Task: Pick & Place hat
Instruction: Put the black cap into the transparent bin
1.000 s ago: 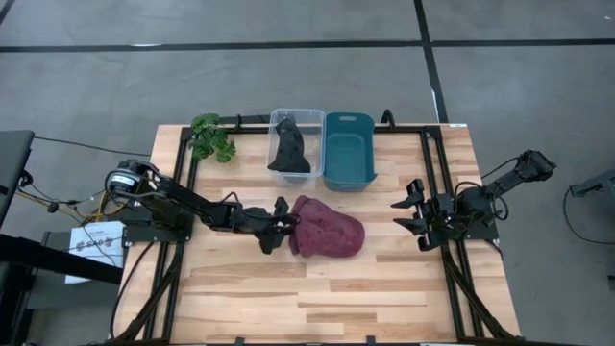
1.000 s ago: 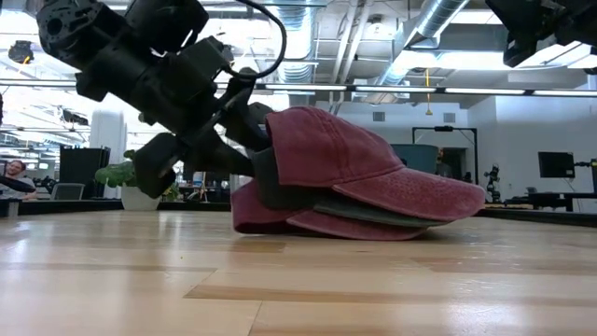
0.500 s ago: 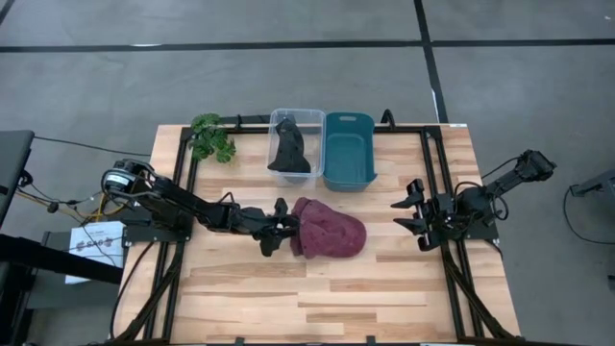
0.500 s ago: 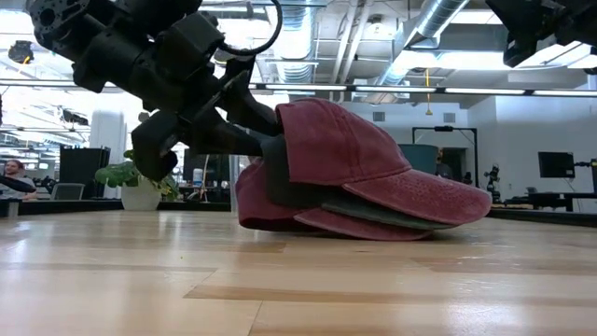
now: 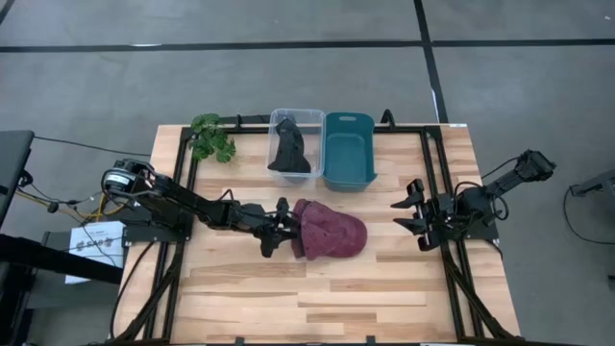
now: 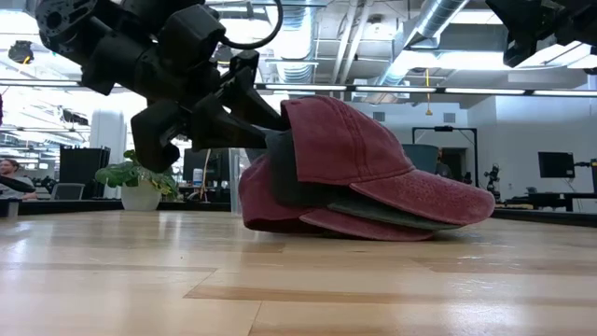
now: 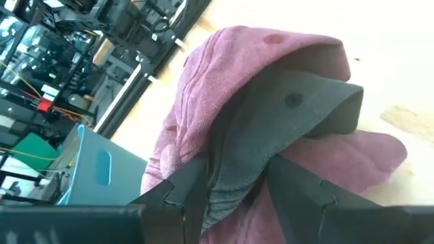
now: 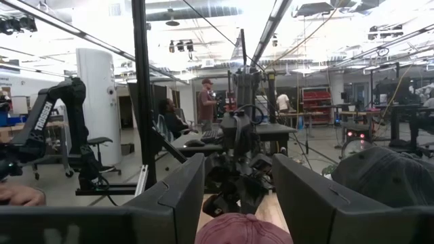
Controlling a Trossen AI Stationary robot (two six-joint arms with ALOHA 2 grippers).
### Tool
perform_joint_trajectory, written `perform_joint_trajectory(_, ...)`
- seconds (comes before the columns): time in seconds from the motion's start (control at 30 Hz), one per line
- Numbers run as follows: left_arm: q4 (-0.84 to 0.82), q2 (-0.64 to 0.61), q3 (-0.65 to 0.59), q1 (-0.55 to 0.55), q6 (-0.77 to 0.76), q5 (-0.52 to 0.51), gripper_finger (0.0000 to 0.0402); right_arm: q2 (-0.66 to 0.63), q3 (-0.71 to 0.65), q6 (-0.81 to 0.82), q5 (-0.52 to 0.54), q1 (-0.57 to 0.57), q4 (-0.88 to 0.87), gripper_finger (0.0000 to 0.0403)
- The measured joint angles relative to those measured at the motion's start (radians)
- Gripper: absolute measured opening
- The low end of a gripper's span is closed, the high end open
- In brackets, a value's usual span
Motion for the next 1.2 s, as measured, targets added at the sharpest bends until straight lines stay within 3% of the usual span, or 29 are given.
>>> perform_joint_trajectory(0.67, 0.029, 0.007, 0.001, 0.045, -0.080, 0.061, 0.0142, 0.000, 0.000, 0.000, 0.000, 0.000, 0.000, 0.0162)
perform_joint_trajectory(0.8, 0.049, 0.007, 0.001, 0.045, -0.098, 0.061, 0.0106, 0.000, 0.000, 0.000, 0.000, 0.000, 0.000, 0.0162)
perform_joint_trajectory(1.0, 0.053, 0.007, 0.001, 0.045, -0.099, 0.061, 0.0015, 0.000, 0.000, 0.000, 0.000, 0.000, 0.000, 0.0161)
perform_joint_trajectory(1.2, 0.088, 0.007, 0.001, 0.034, -0.098, 0.060, 0.0010, 0.000, 0.000, 0.000, 0.000, 0.000, 0.000, 0.0160)
